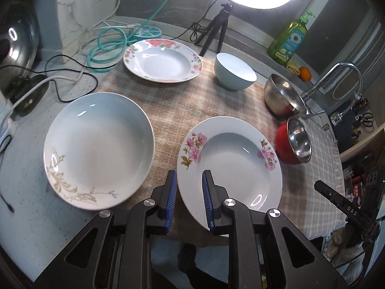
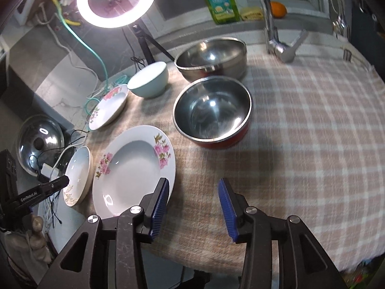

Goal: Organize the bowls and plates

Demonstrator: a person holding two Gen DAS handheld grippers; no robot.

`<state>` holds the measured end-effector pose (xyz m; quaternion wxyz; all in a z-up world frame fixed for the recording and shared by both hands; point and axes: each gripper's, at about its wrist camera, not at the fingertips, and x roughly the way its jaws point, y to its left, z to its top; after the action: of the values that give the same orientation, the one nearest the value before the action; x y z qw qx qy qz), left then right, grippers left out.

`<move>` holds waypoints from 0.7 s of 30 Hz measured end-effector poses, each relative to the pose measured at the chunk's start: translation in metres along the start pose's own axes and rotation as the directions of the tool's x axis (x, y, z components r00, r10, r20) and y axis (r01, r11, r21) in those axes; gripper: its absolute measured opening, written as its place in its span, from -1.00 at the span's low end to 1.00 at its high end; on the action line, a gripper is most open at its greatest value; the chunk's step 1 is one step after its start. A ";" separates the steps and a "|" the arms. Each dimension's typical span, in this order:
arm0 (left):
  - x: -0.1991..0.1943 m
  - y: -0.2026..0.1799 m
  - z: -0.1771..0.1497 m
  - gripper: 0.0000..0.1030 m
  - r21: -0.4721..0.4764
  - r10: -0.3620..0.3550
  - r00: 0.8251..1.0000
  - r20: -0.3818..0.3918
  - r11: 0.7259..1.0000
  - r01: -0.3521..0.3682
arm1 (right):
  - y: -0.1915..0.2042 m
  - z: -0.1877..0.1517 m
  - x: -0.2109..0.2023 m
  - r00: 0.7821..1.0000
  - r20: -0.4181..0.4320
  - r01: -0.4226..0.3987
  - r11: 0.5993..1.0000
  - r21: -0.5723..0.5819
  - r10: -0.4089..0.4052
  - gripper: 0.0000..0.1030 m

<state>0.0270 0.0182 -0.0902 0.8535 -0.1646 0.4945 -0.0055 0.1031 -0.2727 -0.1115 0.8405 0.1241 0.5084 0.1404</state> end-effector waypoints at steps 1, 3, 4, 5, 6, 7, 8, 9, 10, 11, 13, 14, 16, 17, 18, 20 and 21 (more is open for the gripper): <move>-0.002 -0.002 -0.003 -0.63 -0.011 0.006 1.000 0.010 1.000 -0.006 | 0.000 0.002 -0.001 1.000 0.008 -0.005 1.000 -0.014 0.005 -0.24; -0.007 -0.004 -0.008 -0.63 -0.028 0.012 1.000 0.022 1.000 -0.012 | -0.001 0.005 -0.003 1.000 0.014 -0.026 0.999 -0.030 0.027 -0.24; -0.008 -0.005 -0.010 -0.63 -0.039 0.015 0.999 0.028 0.999 -0.014 | -0.002 0.006 -0.004 0.999 0.012 -0.041 0.998 -0.038 0.042 -0.24; -0.010 -0.006 -0.012 -0.63 -0.050 0.017 0.999 0.034 0.999 -0.016 | -0.003 0.008 -0.004 0.999 0.006 -0.051 0.998 -0.045 0.052 -0.24; -0.011 -0.007 -0.014 -0.63 -0.062 0.021 0.999 0.040 0.998 -0.019 | -0.002 0.010 -0.004 0.998 -0.001 -0.062 0.996 -0.058 0.062 -0.19; -0.013 -0.008 -0.016 -0.63 -0.073 0.025 0.999 0.046 0.997 -0.021 | -0.002 0.011 -0.005 0.998 -0.004 -0.066 0.995 -0.073 0.066 -0.15; -0.015 -0.008 -0.018 -0.63 -0.083 0.027 0.998 0.051 0.996 -0.023 | -0.001 0.013 -0.006 0.998 -0.005 -0.064 0.994 -0.089 0.064 -0.09; -0.016 -0.008 -0.020 -0.63 -0.097 0.031 0.998 0.057 0.995 -0.025 | 0.000 0.014 -0.007 0.998 -0.004 -0.064 0.992 -0.107 0.064 -0.08; -0.018 -0.008 -0.022 -0.63 -0.109 0.033 0.997 0.063 0.994 -0.026 | 0.000 0.016 -0.007 0.998 -0.004 -0.068 0.990 -0.123 0.068 -0.08; -0.020 -0.009 -0.024 -0.63 -0.123 0.038 0.997 0.070 0.992 -0.029 | 0.001 0.018 -0.009 0.997 -0.004 -0.071 0.988 -0.138 0.071 -0.08; -0.025 -0.009 -0.028 -0.63 -0.148 0.046 0.995 0.083 0.988 -0.033 | 0.000 0.021 -0.012 0.997 0.002 -0.072 0.985 -0.156 0.073 -0.08; -0.027 -0.009 -0.030 -0.63 -0.158 0.051 0.995 0.089 0.987 -0.037 | 0.000 0.023 -0.014 0.997 0.004 -0.075 0.984 -0.164 0.077 -0.08; -0.033 -0.008 -0.035 -0.63 -0.183 0.065 0.993 0.101 0.982 -0.046 | -0.001 0.026 -0.017 0.996 0.004 -0.086 0.981 -0.172 0.088 -0.08; -0.035 -0.008 -0.037 -0.63 -0.193 0.072 0.992 0.105 0.980 -0.050 | -0.002 0.028 -0.019 0.996 0.003 -0.089 0.981 -0.174 0.091 -0.08; -0.037 -0.008 -0.038 -0.63 -0.204 0.078 0.991 0.108 0.977 -0.055 | -0.003 0.030 -0.019 0.995 -0.002 -0.095 0.980 -0.175 0.096 -0.08; -0.042 -0.005 -0.040 -0.63 -0.228 0.089 0.990 0.114 0.972 -0.062 | -0.004 0.033 -0.021 0.992 -0.013 -0.127 0.977 -0.170 0.127 -0.08; -0.044 -0.005 -0.041 -0.63 -0.235 0.095 0.989 0.117 0.970 -0.065 | -0.004 0.034 -0.022 0.990 -0.017 -0.143 0.975 -0.169 0.142 -0.08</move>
<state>-0.0297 0.0097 -0.0705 0.8578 -0.2425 0.4426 0.0971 0.1245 -0.2869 -0.0795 0.8344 0.0876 0.4866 0.2435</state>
